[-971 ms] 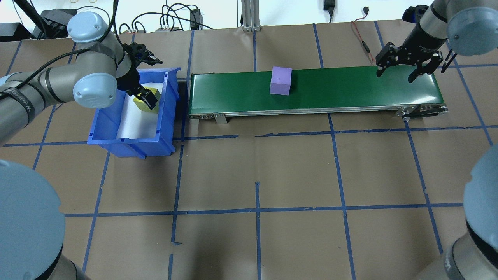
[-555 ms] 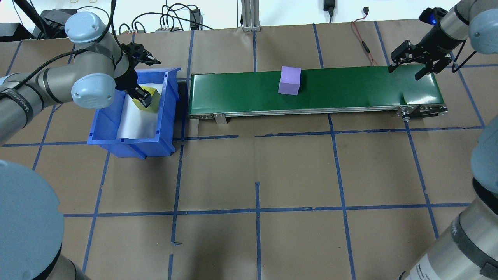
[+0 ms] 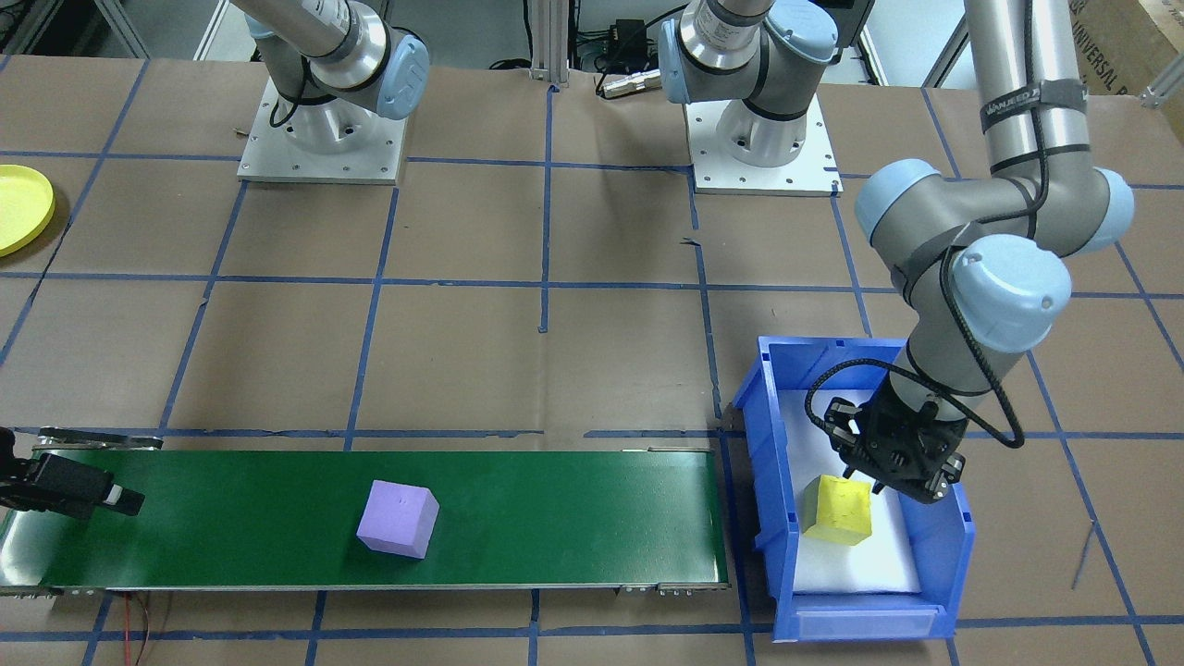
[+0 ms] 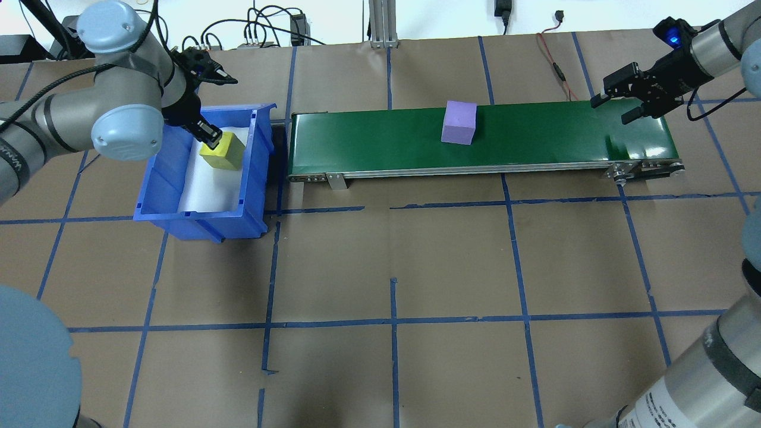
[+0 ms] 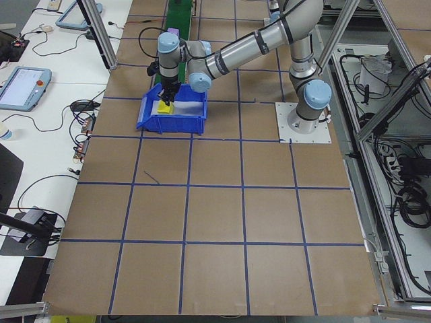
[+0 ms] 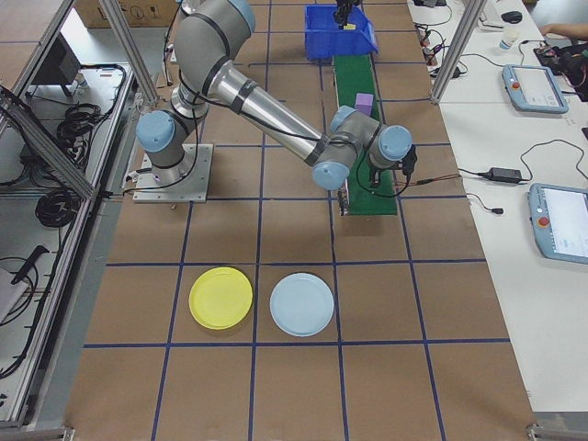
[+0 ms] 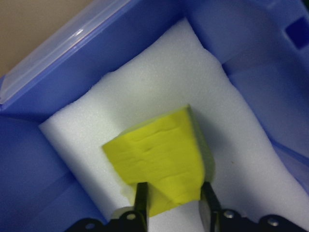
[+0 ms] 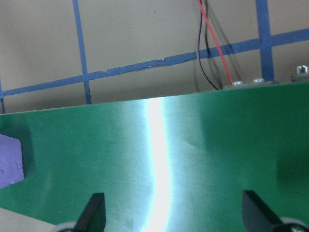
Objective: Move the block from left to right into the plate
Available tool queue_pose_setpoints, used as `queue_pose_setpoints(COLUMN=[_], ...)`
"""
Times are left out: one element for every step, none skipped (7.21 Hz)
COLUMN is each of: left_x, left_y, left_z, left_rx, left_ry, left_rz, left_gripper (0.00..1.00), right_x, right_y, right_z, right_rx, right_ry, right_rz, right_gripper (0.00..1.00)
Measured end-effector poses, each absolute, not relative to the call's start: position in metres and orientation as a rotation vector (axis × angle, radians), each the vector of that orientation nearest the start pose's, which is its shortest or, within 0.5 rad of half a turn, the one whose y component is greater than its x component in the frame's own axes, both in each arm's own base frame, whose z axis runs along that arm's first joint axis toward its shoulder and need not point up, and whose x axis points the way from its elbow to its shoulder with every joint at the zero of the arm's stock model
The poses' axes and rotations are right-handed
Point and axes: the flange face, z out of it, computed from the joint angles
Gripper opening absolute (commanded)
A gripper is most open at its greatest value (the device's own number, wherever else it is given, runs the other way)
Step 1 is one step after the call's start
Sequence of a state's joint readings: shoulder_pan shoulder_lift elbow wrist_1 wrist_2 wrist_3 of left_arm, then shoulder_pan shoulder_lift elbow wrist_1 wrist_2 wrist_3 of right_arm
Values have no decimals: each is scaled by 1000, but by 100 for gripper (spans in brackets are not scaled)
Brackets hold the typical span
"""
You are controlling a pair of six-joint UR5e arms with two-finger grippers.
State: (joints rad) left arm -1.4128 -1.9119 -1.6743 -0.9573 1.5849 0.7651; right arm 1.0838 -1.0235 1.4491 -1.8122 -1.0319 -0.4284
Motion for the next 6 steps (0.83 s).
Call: queue_pose_setpoints(left_x=[-40,-44,-46,-46,-45,-43], left_y=[-613,-604,-602,-605,-611,-618], left_z=[344,357,353,341,327,314], left_rx=[914,921,910,847,769,723], left_ry=[2920,2937,2959,3001,3040,3058], left_rz=[-288,-315,-306,-281,-252,-225], left_gripper=[64,98,100,100,100,100], right_x=[-149,-150,-150,-150,-152,-155], right_y=[-669,-668,-667,-667,-668,-669], right_z=[260,259,258,257,255,254], right_rx=[146,142,108,60,50,65], right_ry=[2558,2555,2556,2560,2568,2575], right_rz=[-108,-113,-121,-130,-109,-60], right_gripper=[100,100,100,100,100,100])
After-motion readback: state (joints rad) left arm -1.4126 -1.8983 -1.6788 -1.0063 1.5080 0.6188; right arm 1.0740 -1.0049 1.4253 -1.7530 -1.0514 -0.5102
